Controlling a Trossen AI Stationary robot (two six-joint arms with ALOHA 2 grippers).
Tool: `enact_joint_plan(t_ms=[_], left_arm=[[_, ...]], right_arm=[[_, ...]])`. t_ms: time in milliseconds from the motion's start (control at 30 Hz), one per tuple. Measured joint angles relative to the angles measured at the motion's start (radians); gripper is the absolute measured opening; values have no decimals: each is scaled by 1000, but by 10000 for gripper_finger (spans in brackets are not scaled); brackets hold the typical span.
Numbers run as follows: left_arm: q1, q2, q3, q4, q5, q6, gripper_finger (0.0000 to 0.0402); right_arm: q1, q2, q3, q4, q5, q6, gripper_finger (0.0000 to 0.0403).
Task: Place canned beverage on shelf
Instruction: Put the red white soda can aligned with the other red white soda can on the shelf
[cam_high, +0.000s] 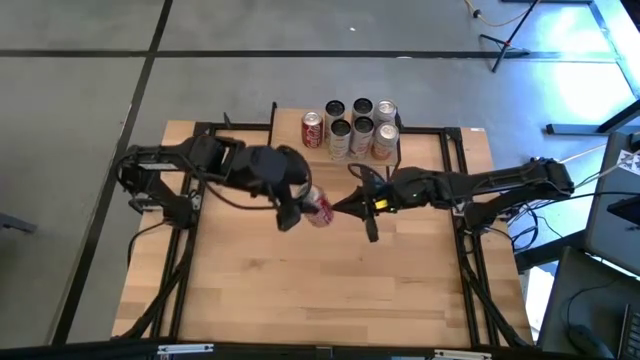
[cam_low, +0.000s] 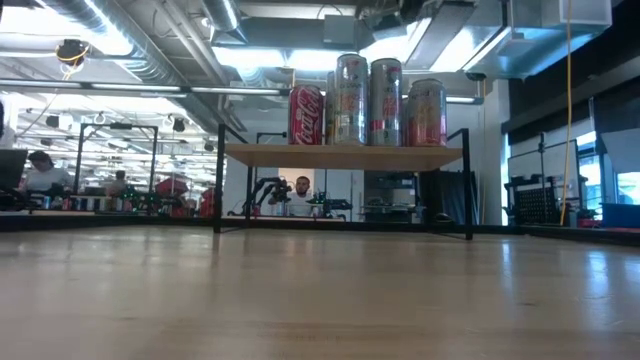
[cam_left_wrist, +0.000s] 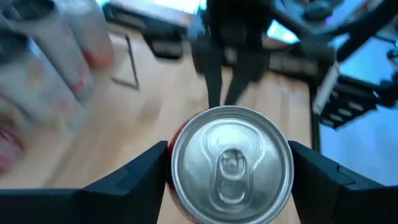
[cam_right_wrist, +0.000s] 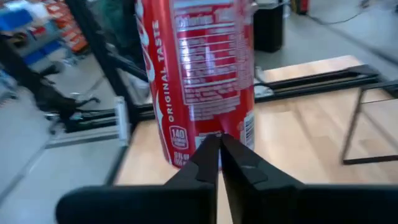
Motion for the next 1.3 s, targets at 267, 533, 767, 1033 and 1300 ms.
enact_joint_plan(t_ms=[267, 533, 767, 1033, 1300], left_arm=[[127, 0, 1, 52, -17, 164, 241], [293, -1, -94, 7, -19, 428, 241], [465, -18, -301, 199, 160, 599, 239], [614, -34, -409, 367, 343, 691, 238], [695, -33, -470, 426, 440, 703, 238]], right_arm=[[-24, 14, 0, -14, 138, -32, 4], [-54, -62, 0, -181, 205, -48, 3], [-52, -79, 0, -264, 255, -2, 3], [-52, -79, 0, -266, 261, 59, 3], [-52, -79, 0, -266, 288, 107, 3]])
